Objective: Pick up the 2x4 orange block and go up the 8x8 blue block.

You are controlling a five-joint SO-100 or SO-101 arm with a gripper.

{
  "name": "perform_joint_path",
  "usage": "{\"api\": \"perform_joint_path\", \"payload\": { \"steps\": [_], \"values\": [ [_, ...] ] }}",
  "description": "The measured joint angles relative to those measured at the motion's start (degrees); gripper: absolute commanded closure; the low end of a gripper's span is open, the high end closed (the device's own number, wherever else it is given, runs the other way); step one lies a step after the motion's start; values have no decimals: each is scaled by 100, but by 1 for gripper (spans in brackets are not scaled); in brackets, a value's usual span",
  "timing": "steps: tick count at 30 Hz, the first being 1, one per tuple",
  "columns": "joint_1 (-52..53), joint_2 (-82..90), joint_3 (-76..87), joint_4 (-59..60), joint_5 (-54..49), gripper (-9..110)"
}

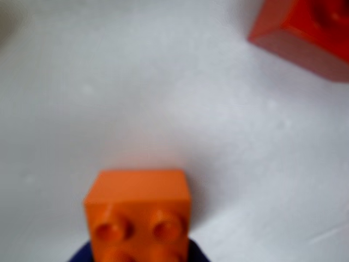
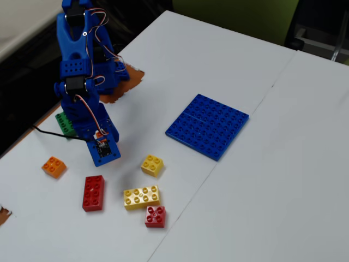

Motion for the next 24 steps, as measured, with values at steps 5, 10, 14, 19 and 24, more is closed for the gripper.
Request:
{"api": "perform_joint_path", "payload": {
  "steps": [5, 10, 14, 19, 24],
  "values": [
    [-123, 211, -299, 527, 53, 101],
    [-536, 879, -396, 844, 229, 101],
    [-1011, 1433, -396, 1002, 378, 101],
    [-1696, 1986, -396, 1151, 396, 101],
    [-2417, 2250, -396, 1248, 431, 101]
  ]
}}
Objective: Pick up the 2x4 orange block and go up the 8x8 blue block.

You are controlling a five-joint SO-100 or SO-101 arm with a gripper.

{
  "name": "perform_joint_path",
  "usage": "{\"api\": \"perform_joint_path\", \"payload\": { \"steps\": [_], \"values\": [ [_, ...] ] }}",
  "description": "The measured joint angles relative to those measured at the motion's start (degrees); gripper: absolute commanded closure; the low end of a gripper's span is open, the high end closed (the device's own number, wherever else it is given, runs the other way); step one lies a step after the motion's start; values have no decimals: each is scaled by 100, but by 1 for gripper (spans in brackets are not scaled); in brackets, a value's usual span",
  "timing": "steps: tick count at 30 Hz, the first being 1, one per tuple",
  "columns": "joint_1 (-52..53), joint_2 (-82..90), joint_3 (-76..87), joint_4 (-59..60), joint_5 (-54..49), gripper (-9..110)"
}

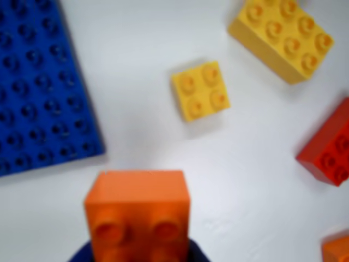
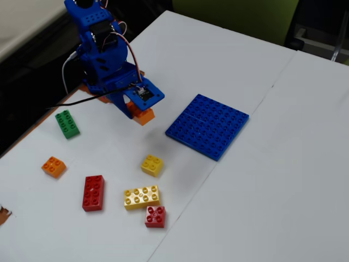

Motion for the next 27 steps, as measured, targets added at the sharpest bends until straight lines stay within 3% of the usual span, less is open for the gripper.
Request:
{"api": "perform_joint_path", "payload": {
  "steps": [10, 27],
  "values": [
    [-1011, -571, -1960, 1644, 246, 101],
    [-1793, -3120, -4403, 1898, 791, 101]
  ]
}}
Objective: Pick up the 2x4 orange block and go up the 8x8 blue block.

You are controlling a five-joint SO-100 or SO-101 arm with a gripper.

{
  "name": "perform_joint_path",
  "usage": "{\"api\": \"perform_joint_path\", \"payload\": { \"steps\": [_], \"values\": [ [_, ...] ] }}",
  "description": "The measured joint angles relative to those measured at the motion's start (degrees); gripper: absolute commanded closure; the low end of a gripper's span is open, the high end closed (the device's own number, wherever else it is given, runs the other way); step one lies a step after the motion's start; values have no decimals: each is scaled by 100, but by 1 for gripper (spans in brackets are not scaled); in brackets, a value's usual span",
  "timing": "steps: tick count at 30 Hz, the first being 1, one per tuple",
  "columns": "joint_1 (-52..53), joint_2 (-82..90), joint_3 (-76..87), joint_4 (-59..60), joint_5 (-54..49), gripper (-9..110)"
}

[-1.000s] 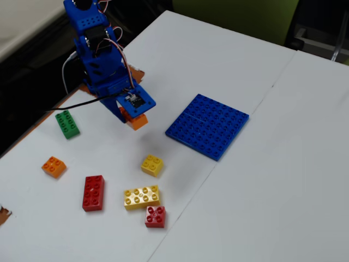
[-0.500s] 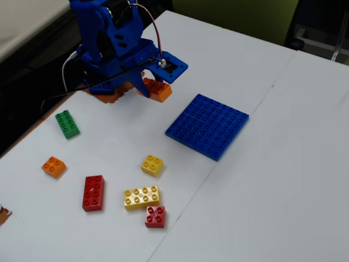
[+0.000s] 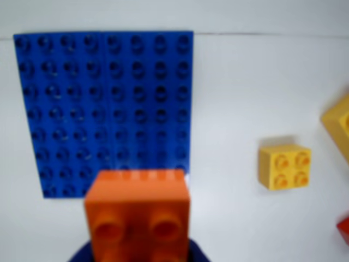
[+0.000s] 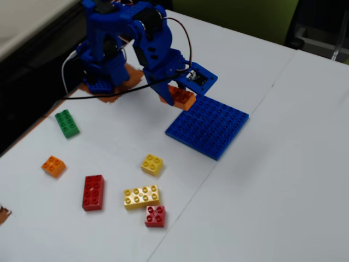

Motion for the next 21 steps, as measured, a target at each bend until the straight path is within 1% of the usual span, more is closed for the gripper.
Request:
{"api": "perform_joint_path", "payload": {
  "steps": [13, 21],
  "values": [
    [-536, -967, -826, 105, 677, 101],
    [-659, -1327, -1222, 105, 993, 101]
  ]
}}
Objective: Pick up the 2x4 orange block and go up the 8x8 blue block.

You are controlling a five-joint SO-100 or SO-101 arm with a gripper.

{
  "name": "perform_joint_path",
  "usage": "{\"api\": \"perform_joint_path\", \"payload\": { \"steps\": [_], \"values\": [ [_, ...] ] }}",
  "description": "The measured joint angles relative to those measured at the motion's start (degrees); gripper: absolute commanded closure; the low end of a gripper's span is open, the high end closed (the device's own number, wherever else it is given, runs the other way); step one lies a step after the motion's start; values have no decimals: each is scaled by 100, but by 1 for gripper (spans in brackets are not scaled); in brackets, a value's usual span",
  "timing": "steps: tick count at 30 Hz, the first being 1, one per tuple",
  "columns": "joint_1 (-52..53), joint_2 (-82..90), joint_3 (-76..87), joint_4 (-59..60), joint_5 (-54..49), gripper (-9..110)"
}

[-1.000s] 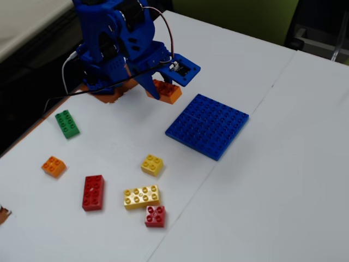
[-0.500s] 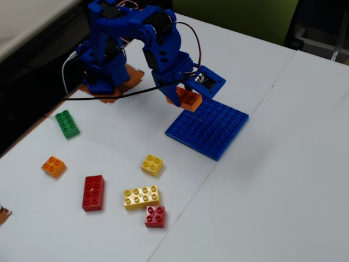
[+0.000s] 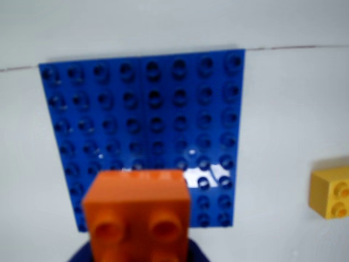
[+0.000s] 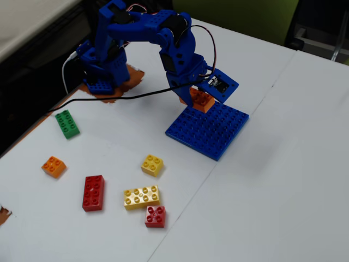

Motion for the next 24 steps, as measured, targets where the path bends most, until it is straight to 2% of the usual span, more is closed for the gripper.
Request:
{"api": "perform_joint_path", "payload": {
  "steps": [24],
  "values": [
    [18, -220, -246, 0, 53, 101]
  ]
}}
